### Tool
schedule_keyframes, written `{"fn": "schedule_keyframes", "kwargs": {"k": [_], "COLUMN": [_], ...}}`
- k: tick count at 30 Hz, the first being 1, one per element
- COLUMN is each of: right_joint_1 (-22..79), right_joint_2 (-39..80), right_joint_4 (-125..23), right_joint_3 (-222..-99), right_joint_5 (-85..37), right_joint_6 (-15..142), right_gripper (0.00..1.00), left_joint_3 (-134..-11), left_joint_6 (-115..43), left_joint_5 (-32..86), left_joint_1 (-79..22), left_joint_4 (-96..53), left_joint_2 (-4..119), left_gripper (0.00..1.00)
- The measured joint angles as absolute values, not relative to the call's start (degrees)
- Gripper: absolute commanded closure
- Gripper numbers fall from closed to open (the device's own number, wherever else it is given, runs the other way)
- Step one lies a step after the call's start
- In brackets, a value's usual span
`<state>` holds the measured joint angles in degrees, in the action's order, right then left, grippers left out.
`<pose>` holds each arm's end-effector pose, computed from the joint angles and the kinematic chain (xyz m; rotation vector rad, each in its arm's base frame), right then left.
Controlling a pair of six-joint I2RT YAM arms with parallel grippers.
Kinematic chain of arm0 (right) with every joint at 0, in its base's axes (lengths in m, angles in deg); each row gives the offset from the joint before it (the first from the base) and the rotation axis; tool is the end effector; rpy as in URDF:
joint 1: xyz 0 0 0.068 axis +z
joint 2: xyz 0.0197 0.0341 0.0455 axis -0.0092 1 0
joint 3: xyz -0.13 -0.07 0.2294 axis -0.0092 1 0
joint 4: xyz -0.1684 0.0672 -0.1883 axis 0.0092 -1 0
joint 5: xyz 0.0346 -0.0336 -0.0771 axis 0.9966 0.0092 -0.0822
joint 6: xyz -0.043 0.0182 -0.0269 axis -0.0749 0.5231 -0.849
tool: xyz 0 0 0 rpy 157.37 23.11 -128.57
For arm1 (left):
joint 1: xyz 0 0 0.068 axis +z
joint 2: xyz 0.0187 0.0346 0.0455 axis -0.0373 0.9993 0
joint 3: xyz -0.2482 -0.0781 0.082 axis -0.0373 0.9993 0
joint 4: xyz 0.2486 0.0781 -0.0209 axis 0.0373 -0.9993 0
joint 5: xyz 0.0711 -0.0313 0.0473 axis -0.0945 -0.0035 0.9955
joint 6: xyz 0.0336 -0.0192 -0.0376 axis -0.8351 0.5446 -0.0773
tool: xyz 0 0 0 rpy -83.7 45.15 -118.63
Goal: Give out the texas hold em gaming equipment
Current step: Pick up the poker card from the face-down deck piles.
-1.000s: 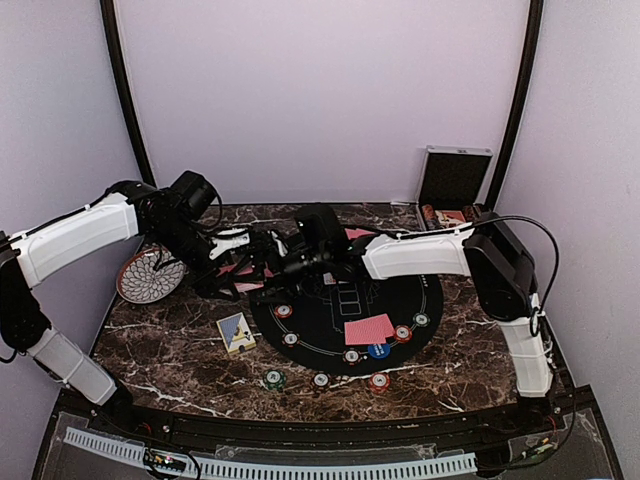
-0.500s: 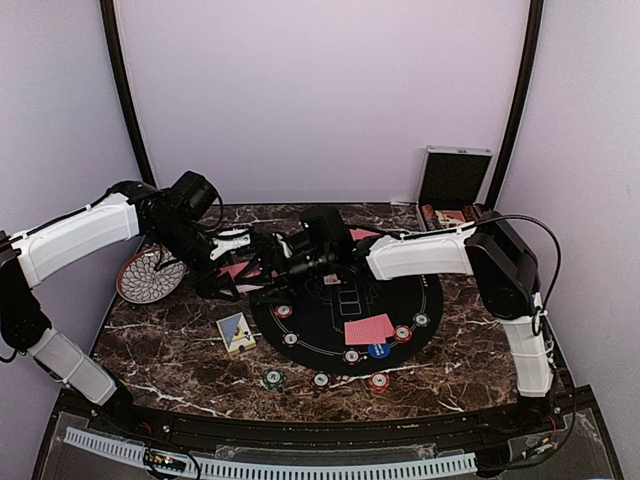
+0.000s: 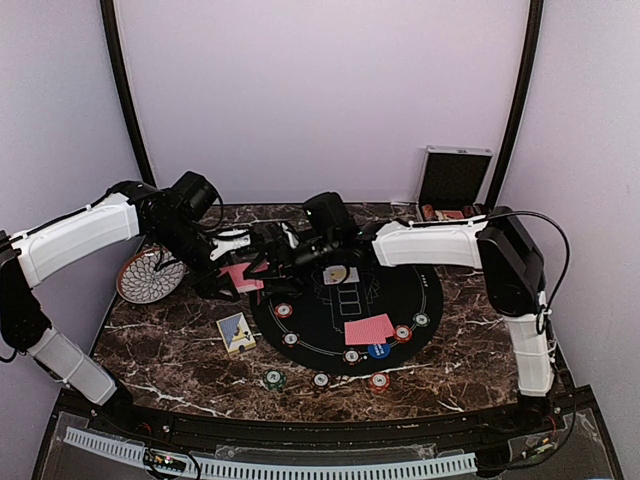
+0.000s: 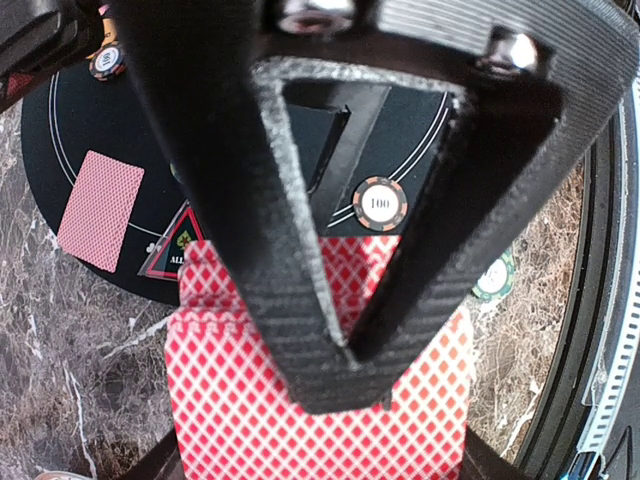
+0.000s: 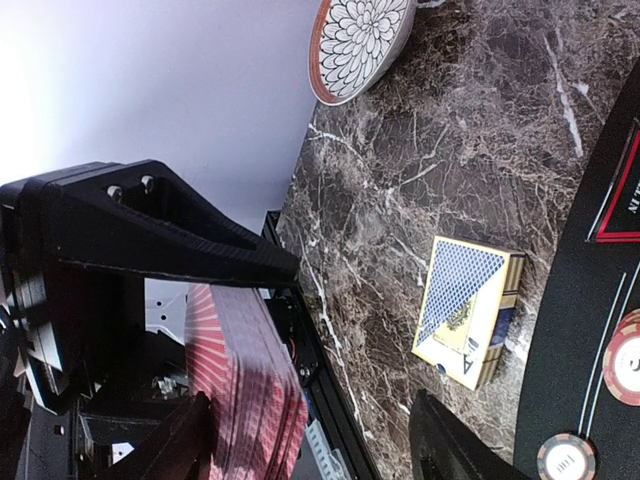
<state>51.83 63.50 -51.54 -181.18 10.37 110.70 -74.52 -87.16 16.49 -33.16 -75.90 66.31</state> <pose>0.2866 0.4104 0.2236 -0.5295 2.4656 1.7342 0.2479 -0.1624 0.2960 1.5917 2.0737 -0.3807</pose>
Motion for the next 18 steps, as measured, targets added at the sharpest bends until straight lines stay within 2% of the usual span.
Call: {"fn": "schedule_keyframes", "kwargs": {"k": [3, 6, 18], "right_joint_1": [51.8, 51.7, 52.7], "right_joint_2": [62.8, 62.3, 64.1], "right_joint_4": [-53.9, -54.2, -43.6], "right_joint_3": [-181.3, -181.0, -181.0], "right_joint_5": [9.5, 9.0, 10.2], "right_joint_6": [109.0, 109.1, 117.6], "right_gripper": [0.22, 0.17, 0.17], "left_joint_3": [-74.5, -74.5, -75.9], "left_joint_6": [-87.2, -87.2, -87.2], "left_joint_5": [16.5, 16.4, 15.5], "left_joint_1": [-33.2, -33.2, -33.2], "left_joint_4": [-76.0, -76.0, -76.1], "left_joint_2": [66.3, 66.3, 66.3], "left_gripper": [1.00, 1.00, 1.00]}}
